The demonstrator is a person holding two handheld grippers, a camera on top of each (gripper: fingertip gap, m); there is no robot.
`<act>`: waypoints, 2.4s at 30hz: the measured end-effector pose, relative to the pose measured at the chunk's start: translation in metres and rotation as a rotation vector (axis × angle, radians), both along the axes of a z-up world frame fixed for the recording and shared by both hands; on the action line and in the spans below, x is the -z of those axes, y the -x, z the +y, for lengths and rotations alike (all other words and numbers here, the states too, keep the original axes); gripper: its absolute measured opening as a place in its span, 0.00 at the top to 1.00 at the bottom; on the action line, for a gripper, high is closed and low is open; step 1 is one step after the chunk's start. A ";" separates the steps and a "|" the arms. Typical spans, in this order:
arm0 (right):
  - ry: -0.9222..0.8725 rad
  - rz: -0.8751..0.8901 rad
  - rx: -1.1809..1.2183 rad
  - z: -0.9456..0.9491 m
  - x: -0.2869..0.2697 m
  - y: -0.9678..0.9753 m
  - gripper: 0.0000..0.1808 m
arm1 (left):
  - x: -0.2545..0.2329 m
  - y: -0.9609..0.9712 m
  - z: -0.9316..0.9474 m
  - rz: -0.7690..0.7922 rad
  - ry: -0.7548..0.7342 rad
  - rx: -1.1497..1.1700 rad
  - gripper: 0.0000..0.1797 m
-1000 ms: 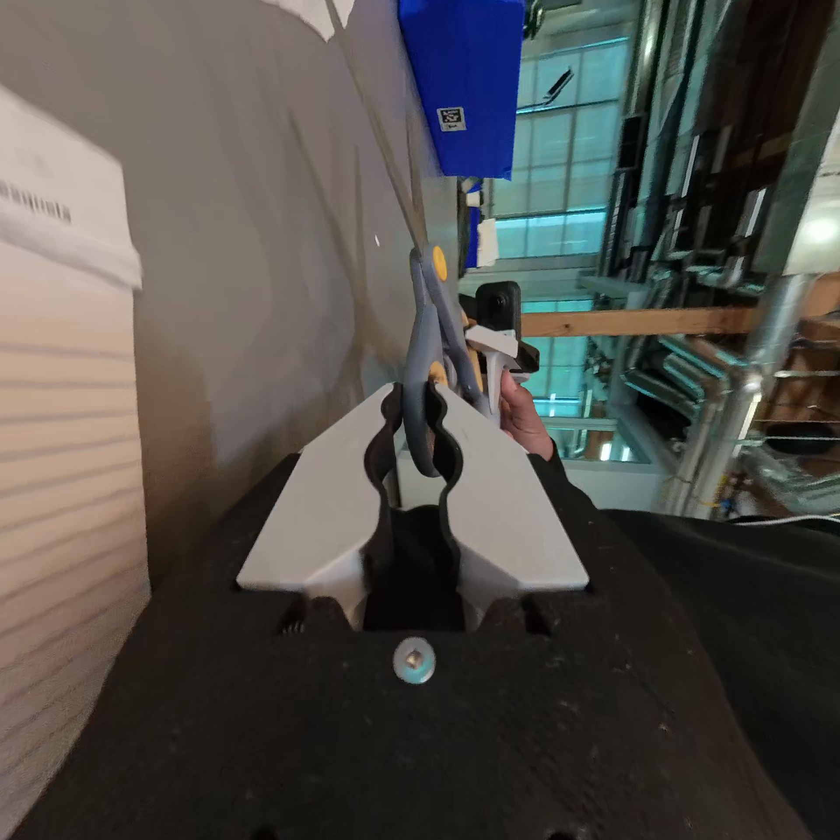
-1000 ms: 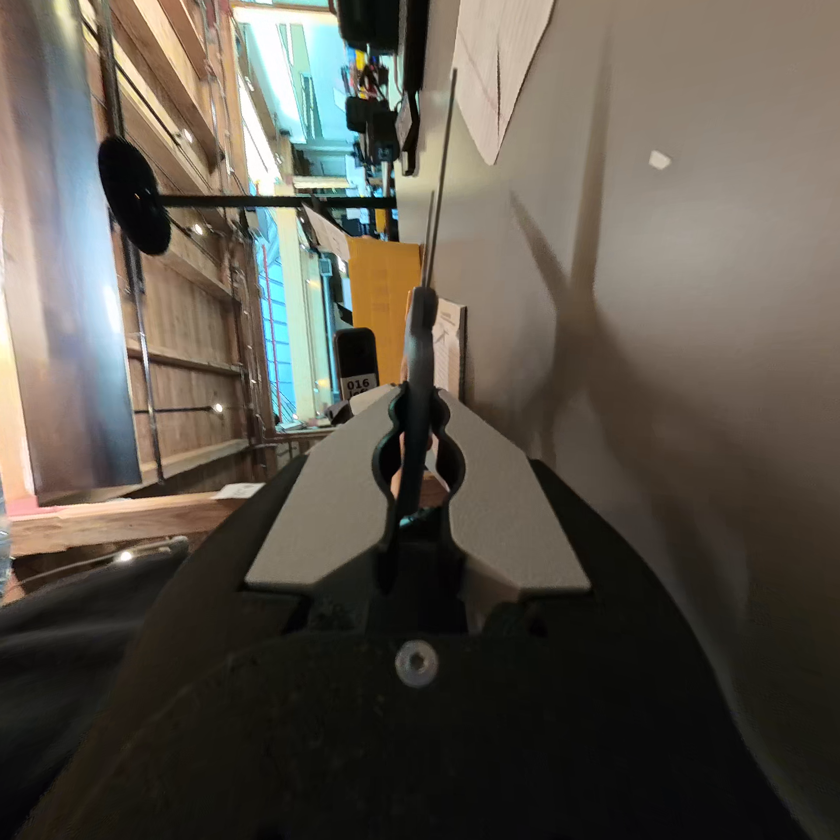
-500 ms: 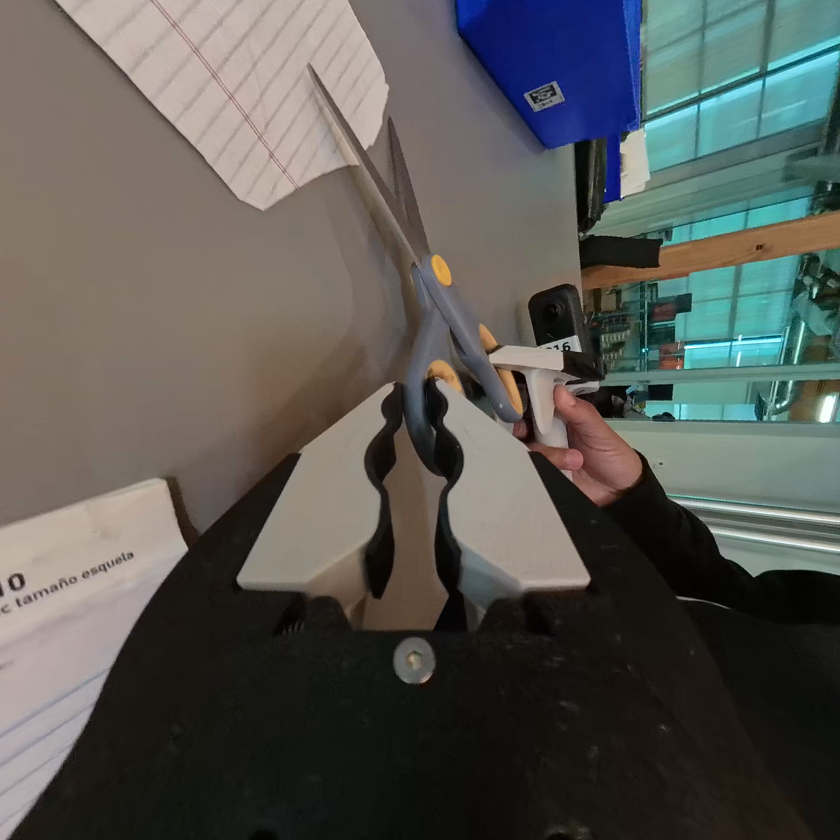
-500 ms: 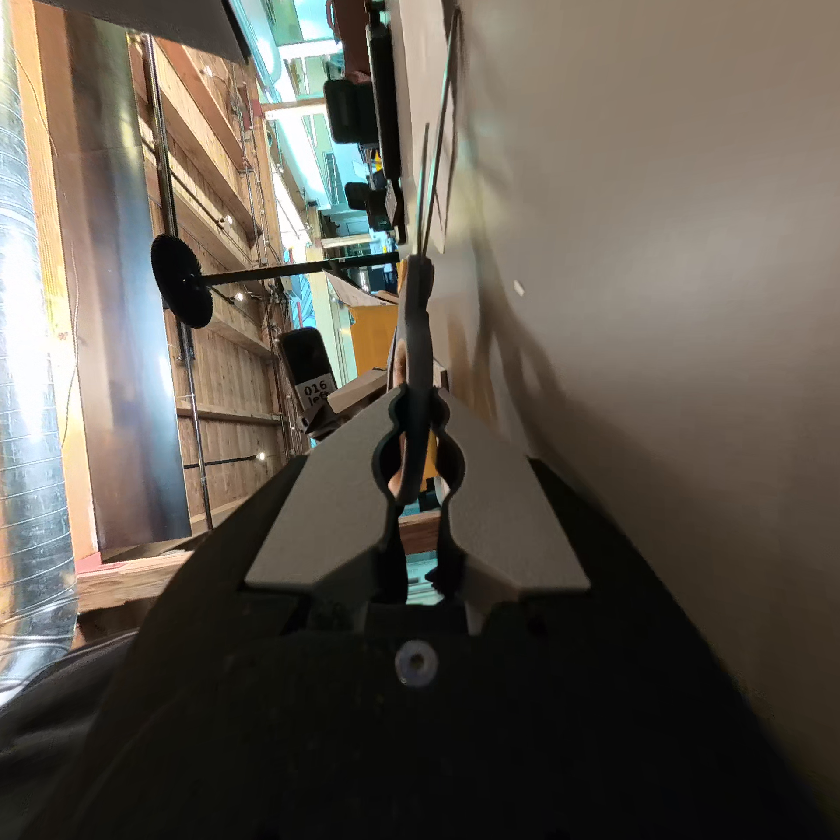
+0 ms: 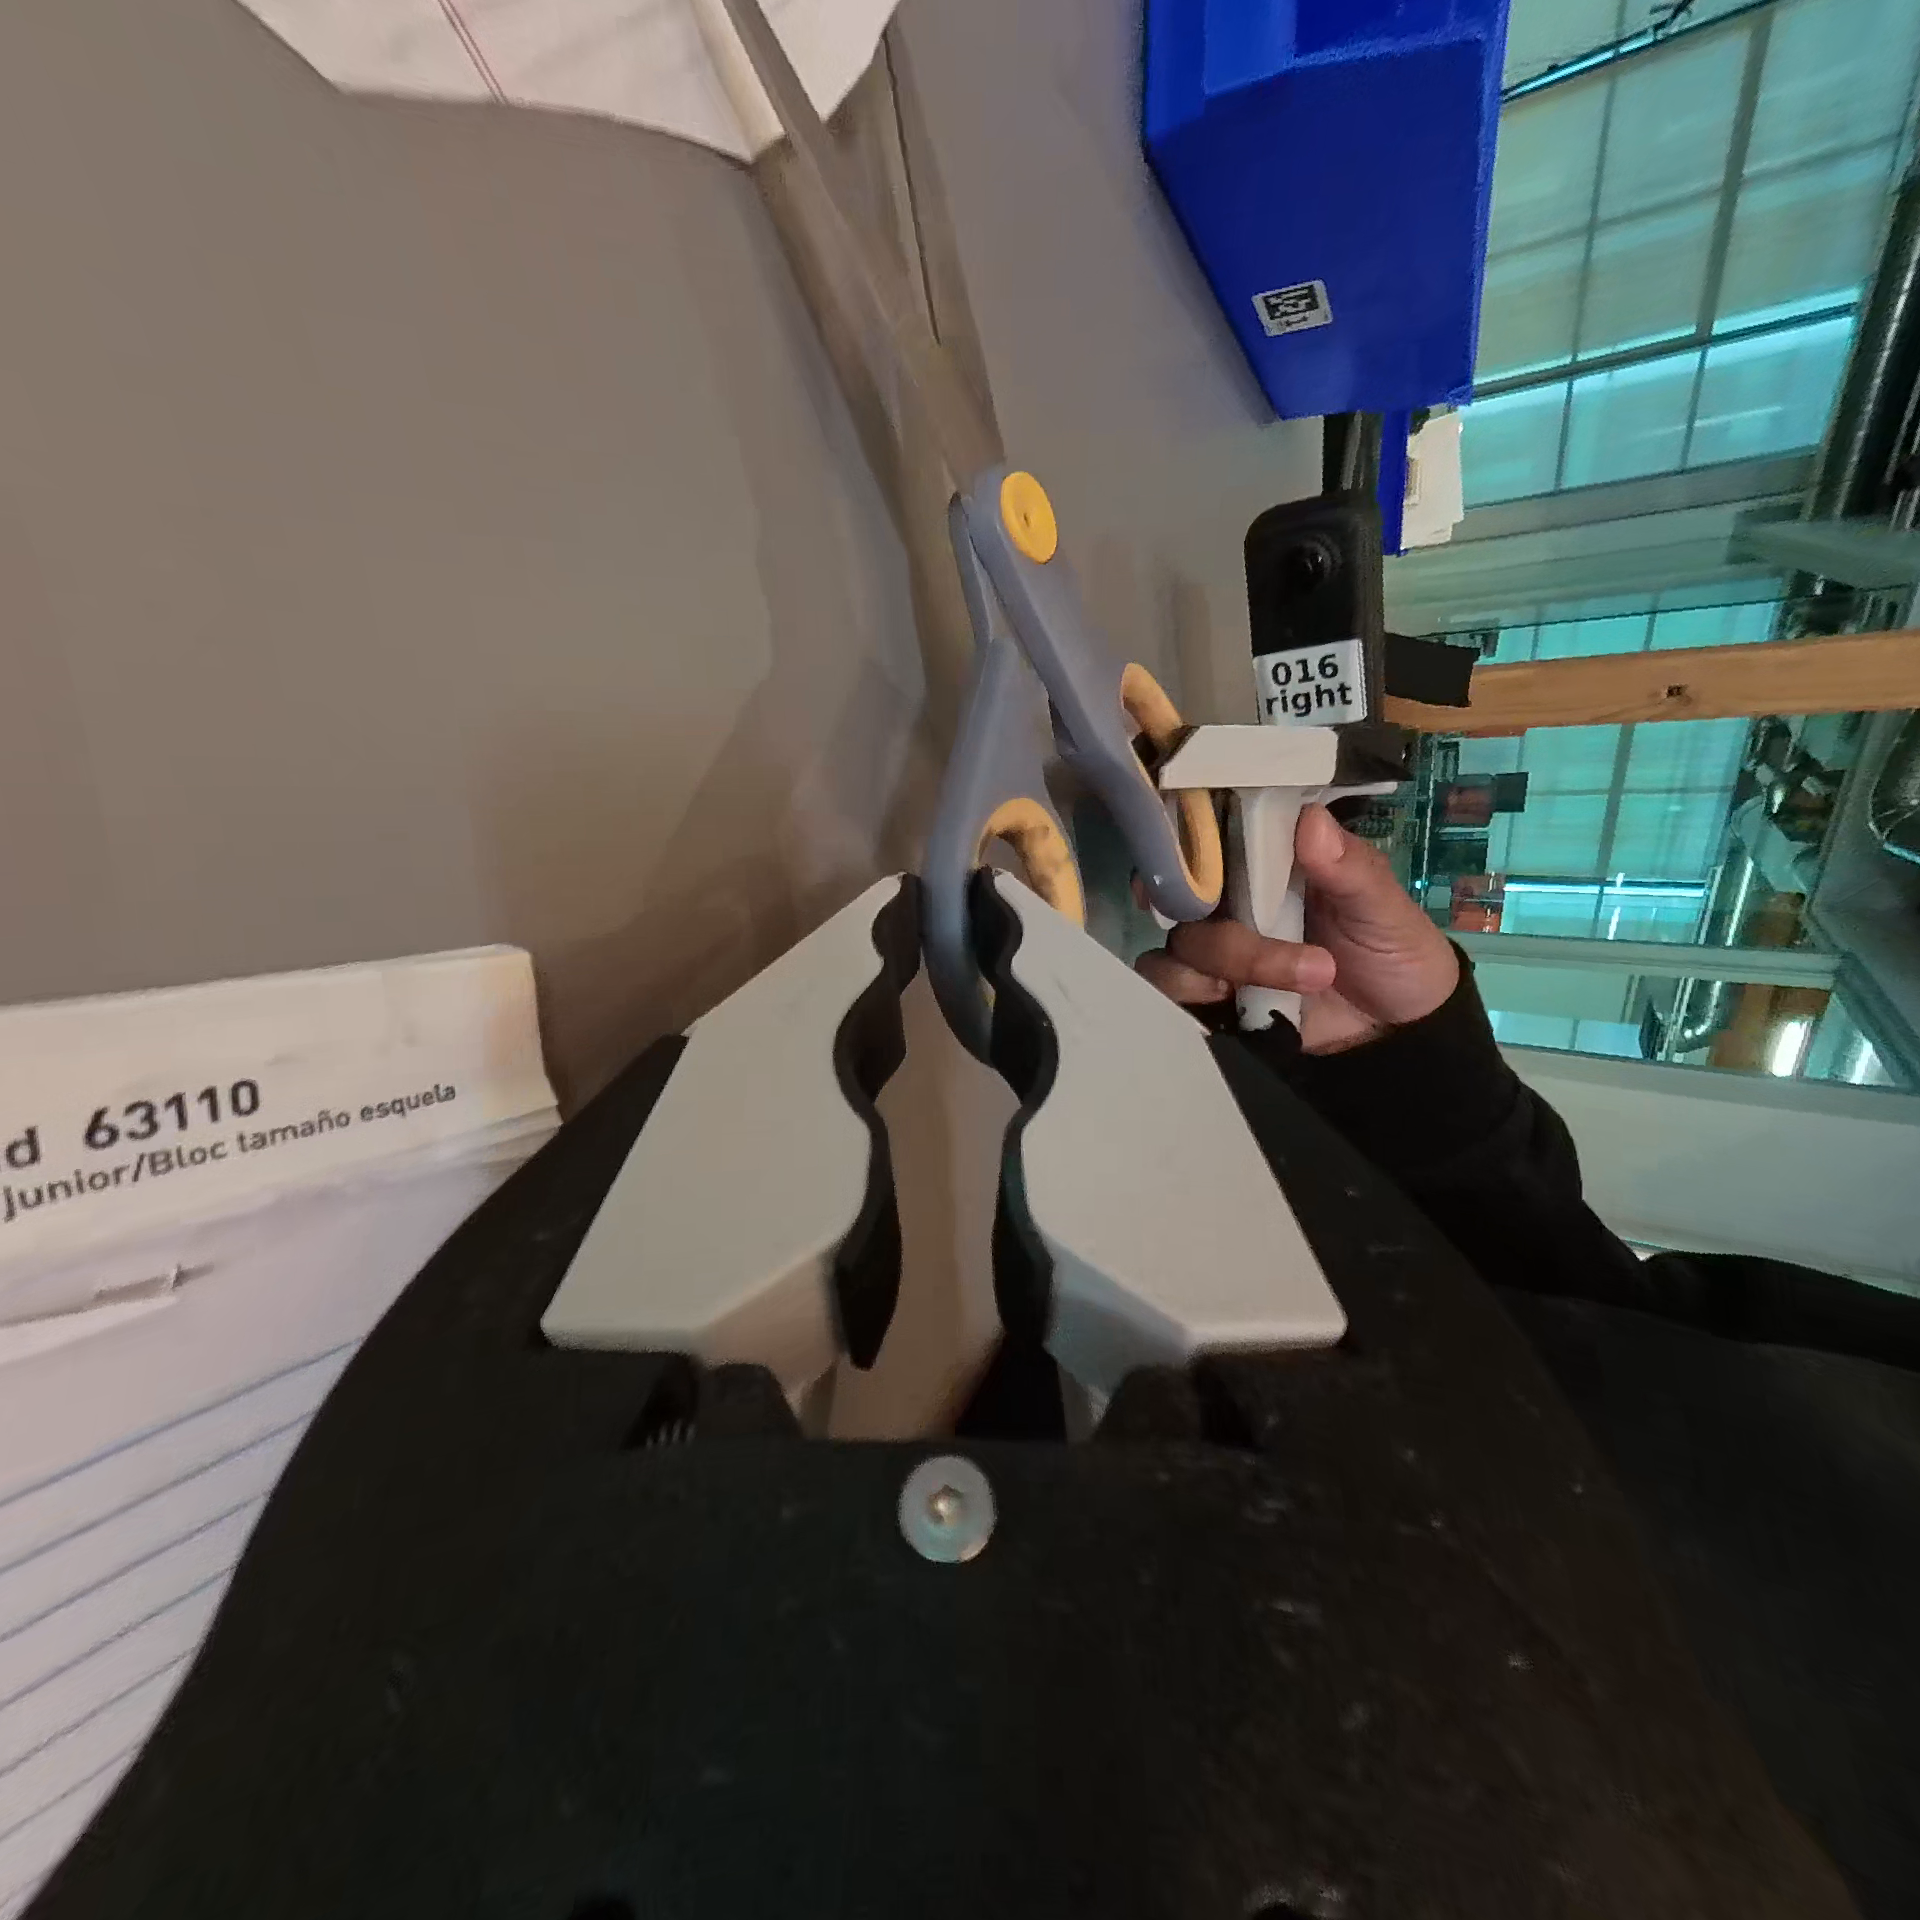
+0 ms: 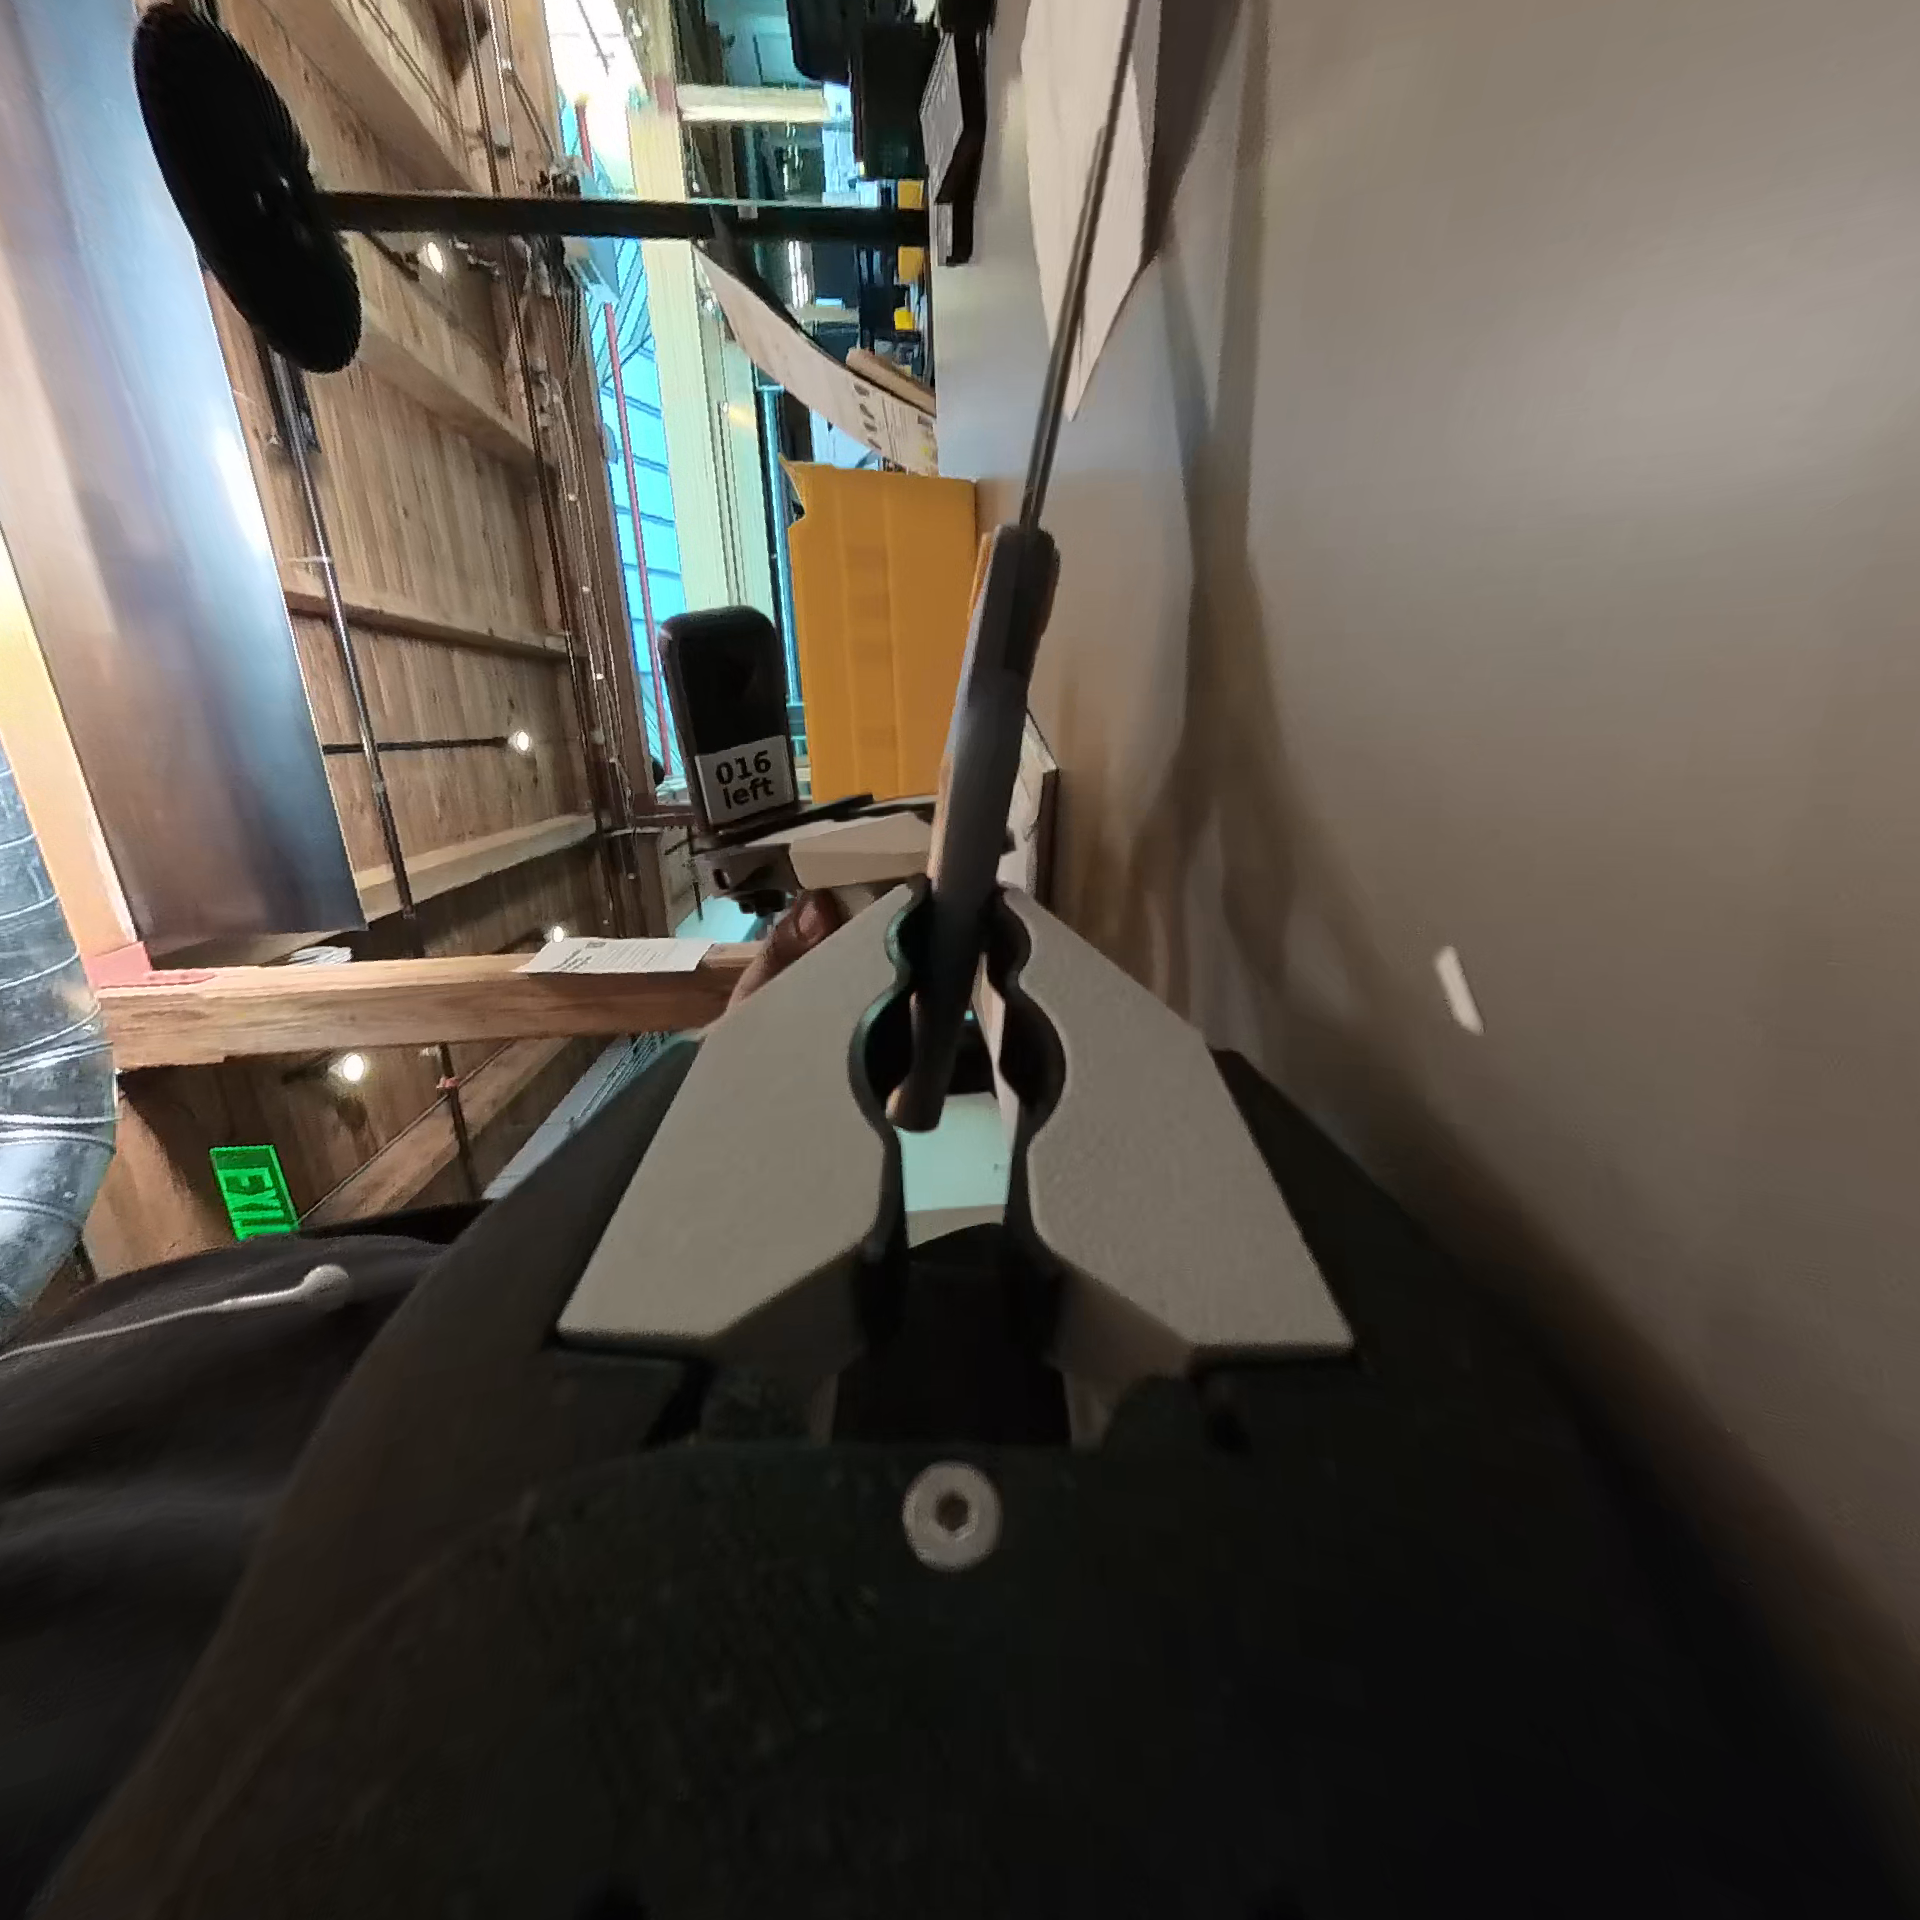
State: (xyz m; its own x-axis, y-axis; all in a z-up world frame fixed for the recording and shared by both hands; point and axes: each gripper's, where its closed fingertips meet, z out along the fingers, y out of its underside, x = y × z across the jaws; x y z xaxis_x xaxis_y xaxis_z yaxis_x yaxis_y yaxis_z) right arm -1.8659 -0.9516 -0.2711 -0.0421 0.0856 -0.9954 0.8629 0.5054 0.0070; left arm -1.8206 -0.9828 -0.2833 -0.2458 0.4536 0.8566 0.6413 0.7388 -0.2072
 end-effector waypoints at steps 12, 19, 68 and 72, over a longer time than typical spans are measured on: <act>0.019 -0.056 -0.014 -0.027 -0.002 -0.004 0.96 | -0.002 0.000 -0.020 0.024 -0.012 -0.058 0.96; 0.015 -0.094 0.013 -0.036 0.001 -0.009 0.96 | 0.000 -0.001 -0.031 0.019 -0.026 -0.065 0.96; 0.088 0.102 0.259 0.095 -0.061 -0.030 0.96 | -0.062 -0.022 0.095 0.262 -0.328 0.279 0.96; 0.048 0.122 0.321 0.116 -0.054 -0.018 0.96 | -0.053 -0.033 0.082 0.235 -0.345 0.254 0.96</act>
State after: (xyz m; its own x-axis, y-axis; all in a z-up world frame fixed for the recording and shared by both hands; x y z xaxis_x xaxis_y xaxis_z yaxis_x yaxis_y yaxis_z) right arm -1.8479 -0.8360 -0.2172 -0.1398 0.0665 -0.9879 0.9709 0.2052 -0.1236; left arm -1.7877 -0.9006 -0.2300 0.0536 0.1540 0.9866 0.7755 0.6160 -0.1382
